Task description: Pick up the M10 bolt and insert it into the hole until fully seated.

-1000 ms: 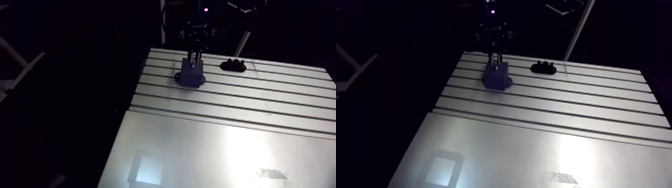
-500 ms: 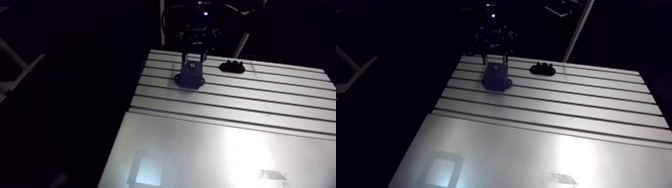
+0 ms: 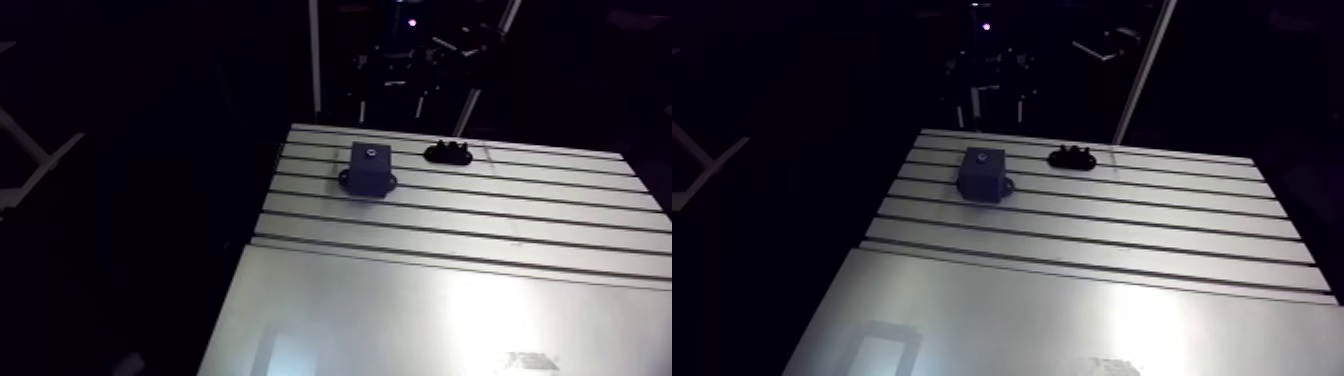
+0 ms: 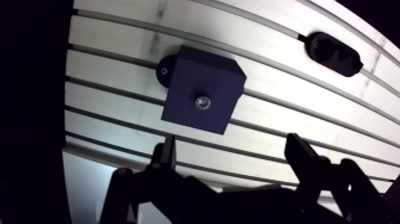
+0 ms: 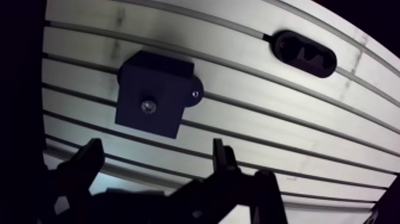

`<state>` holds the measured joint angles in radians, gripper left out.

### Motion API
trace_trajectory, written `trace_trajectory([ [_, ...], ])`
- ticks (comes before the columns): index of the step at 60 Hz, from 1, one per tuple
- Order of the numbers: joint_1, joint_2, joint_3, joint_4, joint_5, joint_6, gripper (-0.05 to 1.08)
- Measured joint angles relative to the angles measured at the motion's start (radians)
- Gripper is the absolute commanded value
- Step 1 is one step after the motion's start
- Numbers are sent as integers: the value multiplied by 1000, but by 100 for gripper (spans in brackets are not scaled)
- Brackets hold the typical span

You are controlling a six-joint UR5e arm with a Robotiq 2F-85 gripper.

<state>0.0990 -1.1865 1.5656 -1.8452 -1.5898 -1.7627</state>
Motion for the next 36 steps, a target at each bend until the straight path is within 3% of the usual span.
trace_trajectory([
  [36, -108, -105, -102, 183, 0, 18, 0],
])
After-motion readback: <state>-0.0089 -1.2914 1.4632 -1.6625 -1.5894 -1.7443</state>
